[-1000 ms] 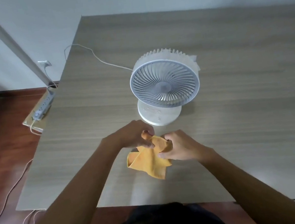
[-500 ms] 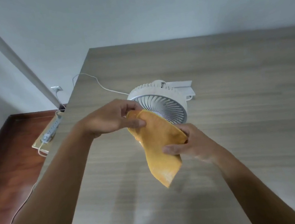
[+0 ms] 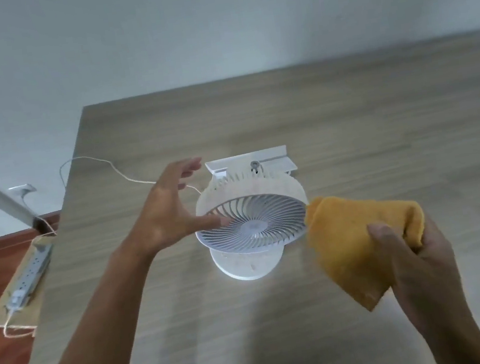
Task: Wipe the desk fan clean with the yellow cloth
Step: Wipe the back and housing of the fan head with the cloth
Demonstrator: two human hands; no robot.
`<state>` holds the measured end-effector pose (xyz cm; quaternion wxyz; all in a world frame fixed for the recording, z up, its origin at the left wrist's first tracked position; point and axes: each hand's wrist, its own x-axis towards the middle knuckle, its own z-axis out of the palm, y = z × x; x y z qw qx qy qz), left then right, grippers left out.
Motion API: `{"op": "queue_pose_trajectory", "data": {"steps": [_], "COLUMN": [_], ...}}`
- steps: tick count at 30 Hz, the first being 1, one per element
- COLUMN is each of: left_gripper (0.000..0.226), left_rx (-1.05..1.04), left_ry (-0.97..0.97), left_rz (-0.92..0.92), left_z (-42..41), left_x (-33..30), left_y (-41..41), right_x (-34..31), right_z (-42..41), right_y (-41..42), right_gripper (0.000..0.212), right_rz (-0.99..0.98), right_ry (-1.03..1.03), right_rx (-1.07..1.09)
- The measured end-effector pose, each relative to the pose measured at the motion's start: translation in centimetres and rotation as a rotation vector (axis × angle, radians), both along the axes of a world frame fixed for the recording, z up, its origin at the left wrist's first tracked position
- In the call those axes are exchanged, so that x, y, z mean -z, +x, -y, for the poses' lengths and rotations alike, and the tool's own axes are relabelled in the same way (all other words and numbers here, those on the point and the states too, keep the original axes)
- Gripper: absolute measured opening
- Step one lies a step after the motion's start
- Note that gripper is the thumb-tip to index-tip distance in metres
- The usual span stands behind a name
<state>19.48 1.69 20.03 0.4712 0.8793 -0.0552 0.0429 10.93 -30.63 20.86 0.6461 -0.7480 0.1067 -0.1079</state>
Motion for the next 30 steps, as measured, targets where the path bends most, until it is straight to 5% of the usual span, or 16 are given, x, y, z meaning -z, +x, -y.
{"op": "queue_pose_trajectory", "data": {"steps": [4, 9, 18, 30], "left_gripper": [0.115, 0.1, 0.068, 0.064], "left_rx": [0.047, 0.029, -0.021, -0.001], "left_ry": [-0.035, -0.151, -0.296, -0.184], "left_rz": [-0.108, -0.175, -0.15, -0.115], "left_z": [-0.9, -0.9, 0.4, 0.9], "left_x": [3.9, 7.0, 8.5, 7.9], "left_y": [0.9, 1.0, 1.3, 1.2], "right_x": [2.6, 6.6, 8.1, 5.7], "right_z": [-2.5, -6.8, -8.7, -13.1], "right_y": [1.7, 4.9, 6.7, 8.1], "right_gripper": [0.031, 0.016, 0.055, 0.035], "right_rz": [0.069, 0.011, 0.069, 0.598], "right_ry": [-0.198, -0.219, -0.326, -0.782], "right_rx": [0.163, 0.193, 0.129, -0.139]}}
